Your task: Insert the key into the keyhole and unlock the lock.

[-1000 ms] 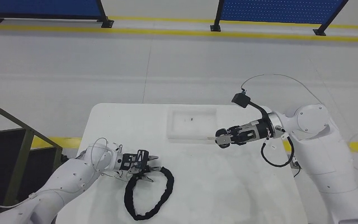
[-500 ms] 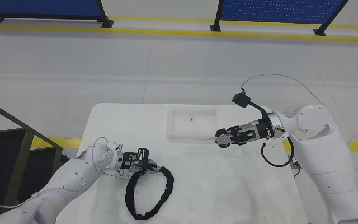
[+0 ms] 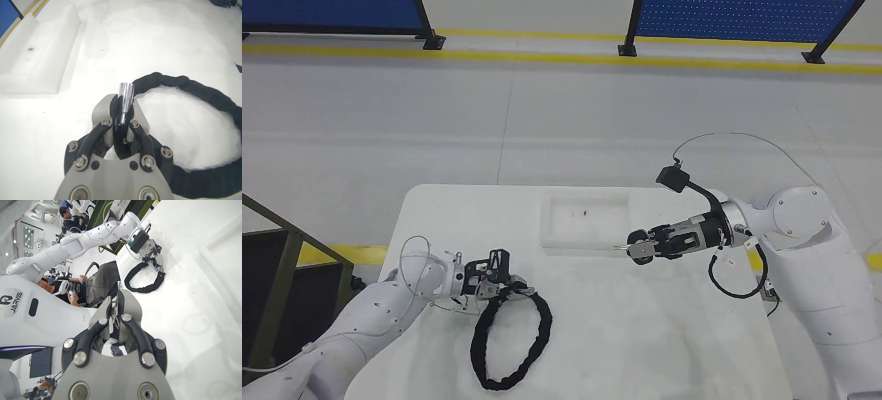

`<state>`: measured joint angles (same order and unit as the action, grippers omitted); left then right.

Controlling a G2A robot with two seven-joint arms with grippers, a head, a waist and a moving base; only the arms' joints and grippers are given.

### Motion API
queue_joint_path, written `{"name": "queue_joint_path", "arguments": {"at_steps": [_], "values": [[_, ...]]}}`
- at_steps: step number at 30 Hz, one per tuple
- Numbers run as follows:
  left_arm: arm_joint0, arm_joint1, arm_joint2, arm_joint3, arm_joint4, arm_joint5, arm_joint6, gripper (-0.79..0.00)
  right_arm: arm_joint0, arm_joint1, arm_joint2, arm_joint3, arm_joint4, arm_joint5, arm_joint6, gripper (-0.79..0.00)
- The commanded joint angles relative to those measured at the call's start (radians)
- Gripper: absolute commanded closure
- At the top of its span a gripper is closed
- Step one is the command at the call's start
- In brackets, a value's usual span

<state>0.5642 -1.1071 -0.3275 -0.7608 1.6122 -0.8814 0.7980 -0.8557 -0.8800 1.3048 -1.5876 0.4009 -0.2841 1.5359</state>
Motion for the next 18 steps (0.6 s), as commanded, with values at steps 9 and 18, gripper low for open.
{"name": "queue_joint_path", "arguments": {"at_steps": [9,18], "values": [[0.039,0.037,-0.038,-0.099,-0.127,-0.053,0.088,0.000,0.000,0.000,0.000,0.000,0.000,0.000,0.000,0.000],[0.054,0.115,-0.055,-0.318,-0.238,-0.031,0.110,0.000,-0.002,0.008,-0.073,-0.132,-0.115,0.058,0.000,0.000]]}}
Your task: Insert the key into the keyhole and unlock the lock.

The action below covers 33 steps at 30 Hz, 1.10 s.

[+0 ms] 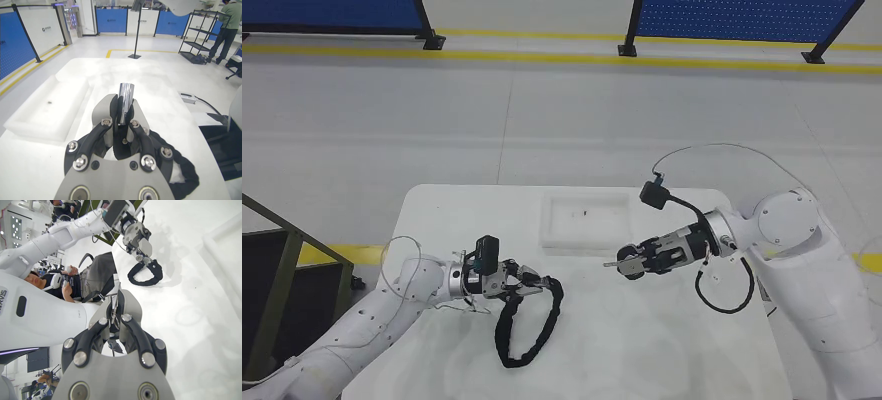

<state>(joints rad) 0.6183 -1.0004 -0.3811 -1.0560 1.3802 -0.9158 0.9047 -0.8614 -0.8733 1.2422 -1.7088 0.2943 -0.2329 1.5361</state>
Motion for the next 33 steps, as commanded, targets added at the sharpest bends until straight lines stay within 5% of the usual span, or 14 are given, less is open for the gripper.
{"name": "queue_joint_path", "arguments": {"at_steps": [1,8,16,33], "values": [[-0.001,0.018,-0.003,-0.048,-0.011,0.008,0.008,0.000,0.010,0.004,-0.024,-0.024,-0.015,0.013,0.000,0.000],[-0.023,0.079,0.003,-0.207,-0.001,0.067,0.067,0.000,0.071,0.026,-0.113,-0.087,0.057,0.064,0.000,0.000],[-0.088,0.121,0.058,-0.289,0.003,0.181,0.181,0.000,0.092,0.029,-0.109,-0.040,0.195,0.102,0.000,0.000],[-0.091,0.123,0.062,-0.291,-0.004,0.184,0.184,0.000,0.092,0.029,-0.109,-0.040,0.195,0.102,0.000,0.000]]}}
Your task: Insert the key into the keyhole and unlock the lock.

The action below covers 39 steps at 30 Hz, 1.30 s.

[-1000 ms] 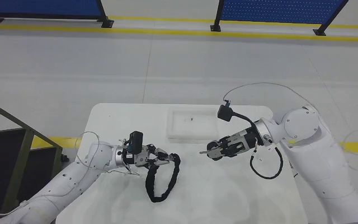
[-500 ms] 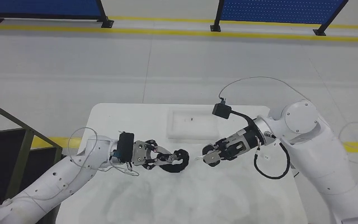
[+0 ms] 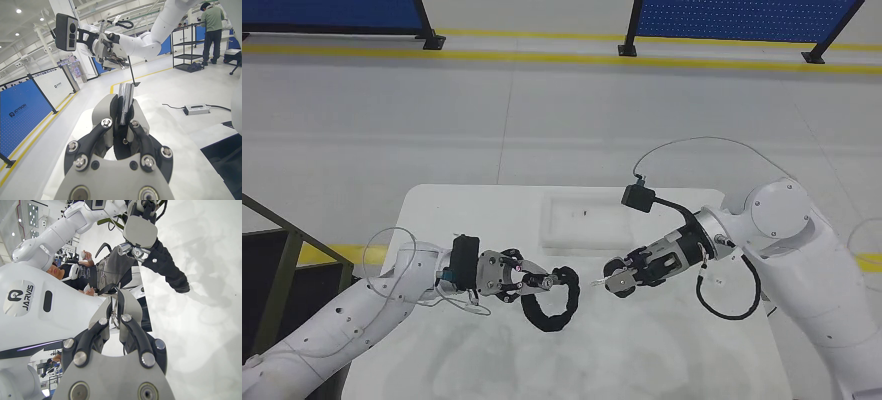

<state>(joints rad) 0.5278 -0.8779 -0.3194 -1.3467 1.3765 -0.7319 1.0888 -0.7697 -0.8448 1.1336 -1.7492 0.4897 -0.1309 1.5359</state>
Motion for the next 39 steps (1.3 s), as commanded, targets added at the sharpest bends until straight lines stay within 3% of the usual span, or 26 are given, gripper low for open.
{"name": "queue_joint_path", "arguments": {"at_steps": [1,10,15,19,30,39], "values": [[0.000,0.000,0.000,0.000,0.000,0.000,0.000,0.000,-0.007,0.000,-0.003,-0.002,-0.004,0.008,-0.012,0.000],[0.052,-0.018,-0.028,-0.032,-0.045,0.057,-0.119,0.000,0.020,0.005,-0.004,-0.115,-0.050,0.201,-0.050,0.000],[0.079,-0.048,-0.040,-0.036,-0.035,0.131,-0.120,0.000,0.058,0.015,0.002,-0.248,-0.158,0.419,-0.081,0.000],[0.093,-0.074,-0.050,-0.026,-0.029,0.181,-0.105,0.000,0.075,0.022,-0.006,-0.317,-0.202,0.516,-0.101,0.000],[0.120,-0.128,-0.082,0.015,-0.013,0.227,-0.059,0.000,0.145,0.094,-0.114,-0.393,-0.247,0.634,-0.219,0.000],[0.123,-0.133,-0.087,0.025,-0.016,0.227,-0.056,0.000,0.151,0.098,-0.119,-0.395,-0.248,0.640,-0.225,0.000]]}}
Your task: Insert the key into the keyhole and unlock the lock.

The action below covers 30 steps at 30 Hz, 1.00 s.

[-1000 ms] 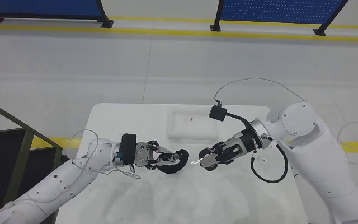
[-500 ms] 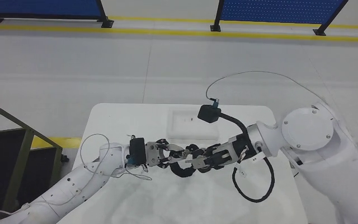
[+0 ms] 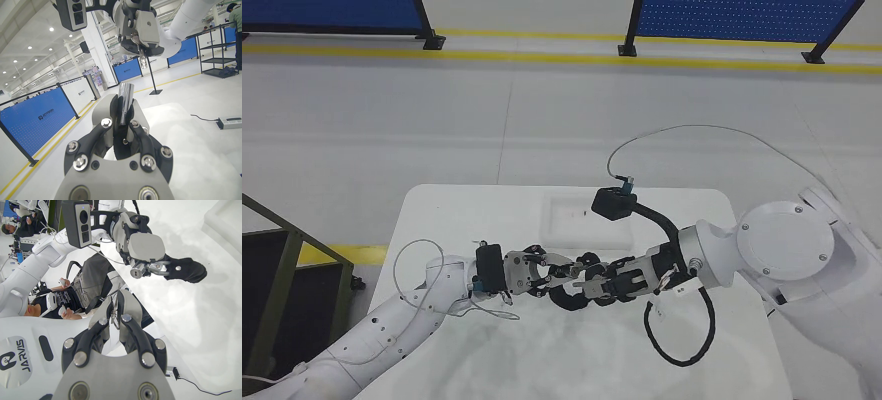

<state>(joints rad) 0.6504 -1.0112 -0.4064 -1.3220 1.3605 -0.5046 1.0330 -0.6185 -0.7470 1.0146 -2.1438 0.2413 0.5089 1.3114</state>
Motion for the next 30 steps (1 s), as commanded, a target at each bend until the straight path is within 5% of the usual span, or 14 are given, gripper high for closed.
{"name": "queue_joint_path", "arguments": {"at_steps": [1,14,30], "values": [[0.000,0.000,0.000,0.000,0.000,0.000,0.000,0.000,0.000,0.000,0.000,0.000,0.000,0.000,0.000,0.000],[0.033,-0.004,-0.029,-0.013,0.007,0.014,-0.061,0.000,-0.005,0.016,-0.018,-0.044,-0.069,0.030,-0.030,0.000],[0.056,-0.043,-0.062,0.056,0.128,0.001,0.015,0.000,0.178,0.127,-0.249,-0.095,-0.036,0.121,-0.121,0.000]]}}
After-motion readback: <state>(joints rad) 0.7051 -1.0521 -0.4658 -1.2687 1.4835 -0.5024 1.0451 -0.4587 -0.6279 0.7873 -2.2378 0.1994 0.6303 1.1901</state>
